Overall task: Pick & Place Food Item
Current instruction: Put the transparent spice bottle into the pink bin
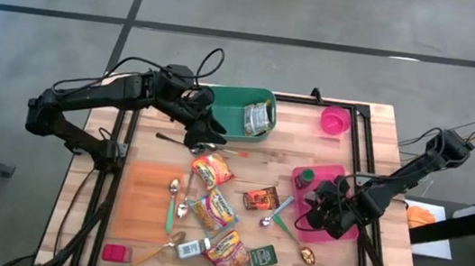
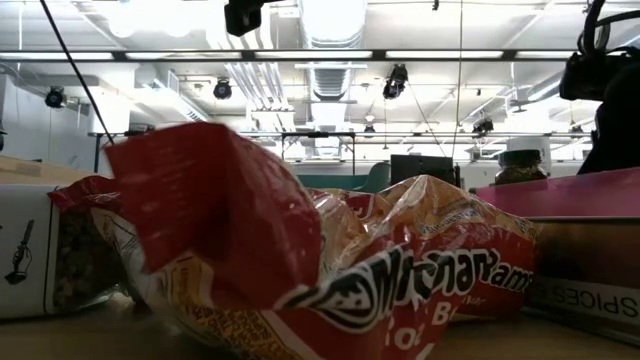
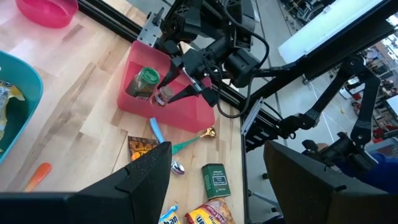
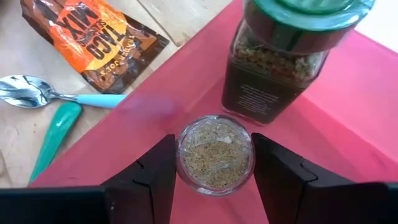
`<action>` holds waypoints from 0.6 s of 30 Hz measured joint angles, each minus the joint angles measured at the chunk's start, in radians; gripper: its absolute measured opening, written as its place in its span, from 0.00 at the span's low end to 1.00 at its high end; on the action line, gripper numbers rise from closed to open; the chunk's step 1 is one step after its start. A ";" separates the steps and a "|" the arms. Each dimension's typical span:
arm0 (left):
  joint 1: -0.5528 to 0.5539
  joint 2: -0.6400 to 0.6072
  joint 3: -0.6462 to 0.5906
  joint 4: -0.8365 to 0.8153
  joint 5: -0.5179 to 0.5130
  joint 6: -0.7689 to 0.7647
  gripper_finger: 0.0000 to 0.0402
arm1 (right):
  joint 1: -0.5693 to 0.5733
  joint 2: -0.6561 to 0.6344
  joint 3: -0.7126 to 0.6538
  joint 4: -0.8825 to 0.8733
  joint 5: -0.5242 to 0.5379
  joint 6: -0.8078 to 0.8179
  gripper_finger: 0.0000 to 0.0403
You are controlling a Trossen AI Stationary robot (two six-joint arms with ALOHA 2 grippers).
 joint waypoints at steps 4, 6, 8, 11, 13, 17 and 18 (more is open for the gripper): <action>0.000 0.000 0.000 0.000 -0.008 -0.001 0.64 | 0.000 0.000 -0.007 0.012 0.007 -0.028 0.42; 0.000 0.000 0.000 -0.001 -0.020 -0.002 0.64 | 0.000 0.000 -0.008 0.012 0.009 -0.042 0.42; 0.000 0.000 0.000 -0.001 -0.027 -0.002 0.64 | 0.000 0.000 -0.008 0.014 0.013 -0.047 0.42; 0.000 0.000 0.000 -0.001 -0.031 -0.002 0.64 | 0.000 0.000 -0.008 0.014 0.013 -0.064 0.42; 0.000 0.000 0.000 -0.001 -0.031 -0.002 0.64 | 0.000 0.000 -0.008 0.014 0.013 -0.076 0.42; 0.000 0.000 0.000 -0.001 -0.031 -0.002 0.64 | -0.001 0.000 -0.008 0.014 0.013 -0.099 0.42; 0.000 0.000 0.000 -0.001 -0.033 -0.002 0.64 | -0.001 0.000 -0.008 0.014 0.013 -0.101 0.42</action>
